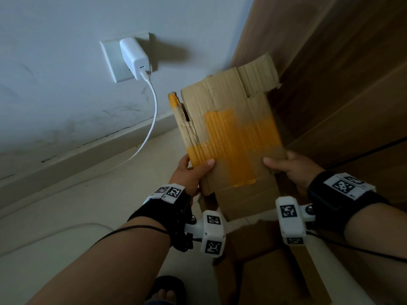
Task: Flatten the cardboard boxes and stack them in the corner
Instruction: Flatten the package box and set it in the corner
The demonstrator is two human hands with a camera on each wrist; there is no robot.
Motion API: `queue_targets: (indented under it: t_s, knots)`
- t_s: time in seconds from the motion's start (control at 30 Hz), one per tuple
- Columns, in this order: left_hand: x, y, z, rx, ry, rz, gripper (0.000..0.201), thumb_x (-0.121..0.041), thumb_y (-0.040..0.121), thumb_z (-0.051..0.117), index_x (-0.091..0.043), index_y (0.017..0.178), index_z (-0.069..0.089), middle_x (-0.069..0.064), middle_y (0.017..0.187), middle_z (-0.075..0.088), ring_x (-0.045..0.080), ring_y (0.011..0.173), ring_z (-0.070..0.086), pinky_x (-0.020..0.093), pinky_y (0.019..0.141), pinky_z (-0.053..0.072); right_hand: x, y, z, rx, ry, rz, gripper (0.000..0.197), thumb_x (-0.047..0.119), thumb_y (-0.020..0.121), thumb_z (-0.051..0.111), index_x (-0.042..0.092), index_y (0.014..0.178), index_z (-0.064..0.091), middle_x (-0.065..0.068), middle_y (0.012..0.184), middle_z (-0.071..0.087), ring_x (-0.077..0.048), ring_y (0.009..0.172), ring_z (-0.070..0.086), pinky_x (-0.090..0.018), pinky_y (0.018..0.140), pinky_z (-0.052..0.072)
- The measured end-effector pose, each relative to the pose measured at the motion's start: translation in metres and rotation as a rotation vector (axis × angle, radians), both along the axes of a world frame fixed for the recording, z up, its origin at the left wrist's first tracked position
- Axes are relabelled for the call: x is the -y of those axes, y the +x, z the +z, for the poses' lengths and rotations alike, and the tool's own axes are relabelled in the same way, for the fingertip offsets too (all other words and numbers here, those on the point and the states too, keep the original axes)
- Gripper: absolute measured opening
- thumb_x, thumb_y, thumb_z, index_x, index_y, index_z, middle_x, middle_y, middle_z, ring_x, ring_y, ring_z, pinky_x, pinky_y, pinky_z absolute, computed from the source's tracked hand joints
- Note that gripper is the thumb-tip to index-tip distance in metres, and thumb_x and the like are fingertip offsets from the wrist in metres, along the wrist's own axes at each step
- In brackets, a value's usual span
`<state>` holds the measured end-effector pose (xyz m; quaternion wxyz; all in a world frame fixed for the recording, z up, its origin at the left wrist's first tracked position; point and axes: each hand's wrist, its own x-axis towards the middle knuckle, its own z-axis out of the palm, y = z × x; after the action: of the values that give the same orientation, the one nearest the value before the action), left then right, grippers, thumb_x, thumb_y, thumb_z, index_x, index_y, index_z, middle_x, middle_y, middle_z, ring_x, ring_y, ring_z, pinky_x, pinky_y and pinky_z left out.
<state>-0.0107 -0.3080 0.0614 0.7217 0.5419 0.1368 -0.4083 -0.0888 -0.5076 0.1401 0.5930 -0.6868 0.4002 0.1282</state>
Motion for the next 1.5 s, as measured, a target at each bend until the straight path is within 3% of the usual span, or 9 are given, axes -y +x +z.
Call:
queue_targets:
  t_s: [0.13, 0.23, 0.3, 0.4, 0.7, 0.83, 0.97, 1.17, 1.5]
  knots:
    - [-0.005, -0.005, -0.004, -0.009, -0.082, -0.085, 0.082, -0.043, 0.065, 0.076, -0.019, 0.135, 0.042, 0.003, 0.119, 0.064, 0.017, 0.092, 0.065, 0.031, 0.069, 0.055, 0.0, -0.003, 0.001, -0.012, 0.101, -0.02, 0.011, 0.01, 0.087, 0.055, 0.012, 0.093, 0.063, -0.007, 0.082, 0.071, -0.023, 0.076, 0.065, -0.036, 0.072, 0.053]
    - [-0.008, -0.003, -0.006, -0.035, -0.118, -0.154, 0.084, -0.032, 0.055, 0.078, -0.014, 0.131, 0.047, 0.008, 0.112, 0.068, 0.026, 0.1, 0.067, 0.038, 0.079, 0.057, -0.002, -0.003, 0.0, -0.083, 0.136, -0.014, 0.04, 0.019, 0.069, 0.065, 0.003, 0.106, 0.064, -0.019, 0.099, 0.067, -0.035, 0.089, 0.062, -0.049, 0.093, 0.046]
    - [-0.012, 0.002, -0.007, -0.026, -0.103, -0.175, 0.075, -0.022, 0.06, 0.072, -0.013, 0.13, 0.047, 0.009, 0.11, 0.068, 0.028, 0.099, 0.066, 0.038, 0.076, 0.057, -0.004, 0.0, -0.003, -0.116, 0.069, 0.008, 0.036, 0.017, 0.076, 0.067, 0.004, 0.109, 0.063, -0.019, 0.106, 0.067, -0.037, 0.102, 0.062, -0.053, 0.101, 0.043]
    - [-0.016, 0.006, -0.008, -0.025, -0.048, -0.173, 0.072, -0.022, 0.066, 0.069, -0.011, 0.133, 0.046, 0.007, 0.106, 0.067, 0.027, 0.095, 0.065, 0.036, 0.071, 0.055, -0.008, 0.005, -0.011, -0.13, -0.048, 0.094, 0.04, 0.02, 0.082, 0.067, 0.008, 0.119, 0.059, -0.012, 0.111, 0.069, -0.032, 0.106, 0.063, -0.049, 0.1, 0.046]
    - [-0.017, 0.005, -0.011, -0.017, 0.109, -0.079, 0.062, -0.031, 0.082, 0.063, -0.009, 0.137, 0.044, 0.014, 0.12, 0.062, 0.034, 0.108, 0.06, 0.048, 0.096, 0.048, -0.012, 0.008, -0.025, -0.149, -0.255, 0.125, 0.059, 0.039, 0.083, 0.064, 0.019, 0.135, 0.043, -0.002, 0.123, 0.056, -0.021, 0.109, 0.054, -0.038, 0.096, 0.043]
    - [-0.022, 0.003, -0.01, -0.047, 0.069, -0.119, 0.051, -0.028, 0.086, 0.058, -0.008, 0.132, 0.047, 0.007, 0.103, 0.066, 0.025, 0.092, 0.064, 0.04, 0.082, 0.052, -0.014, 0.008, -0.027, -0.165, -0.22, 0.16, 0.053, 0.041, 0.087, 0.058, 0.015, 0.133, 0.051, -0.007, 0.126, 0.062, -0.026, 0.114, 0.058, -0.041, 0.103, 0.042]
    - [-0.016, 0.003, -0.011, -0.016, 0.141, -0.163, 0.057, -0.034, 0.085, 0.06, -0.014, 0.137, 0.044, 0.008, 0.121, 0.061, 0.026, 0.102, 0.059, 0.042, 0.096, 0.047, -0.015, 0.012, -0.034, -0.163, -0.32, 0.102, 0.048, 0.038, 0.087, 0.06, 0.011, 0.127, 0.056, -0.009, 0.121, 0.064, -0.027, 0.106, 0.06, -0.036, 0.092, 0.046]
    - [-0.019, 0.005, -0.027, -0.05, 0.247, -0.068, 0.025, -0.007, 0.083, 0.063, -0.02, 0.105, 0.06, 0.008, 0.107, 0.065, 0.028, 0.095, 0.062, 0.044, 0.091, 0.051, -0.013, 0.015, -0.044, -0.172, -0.326, 0.083, 0.061, 0.04, 0.081, 0.067, 0.013, 0.133, 0.05, -0.008, 0.129, 0.059, -0.025, 0.109, 0.057, -0.039, 0.097, 0.045]
    - [-0.011, 0.016, -0.038, -0.008, 0.448, 0.048, 0.021, -0.011, 0.08, 0.064, -0.021, 0.097, 0.057, 0.011, 0.093, 0.066, 0.037, 0.096, 0.065, 0.052, 0.087, 0.054, -0.009, -0.005, -0.065, -0.087, -0.218, -0.312, 0.077, 0.058, 0.074, 0.063, 0.025, 0.138, 0.037, -0.006, 0.134, 0.05, -0.026, 0.113, 0.052, -0.048, 0.098, 0.046]
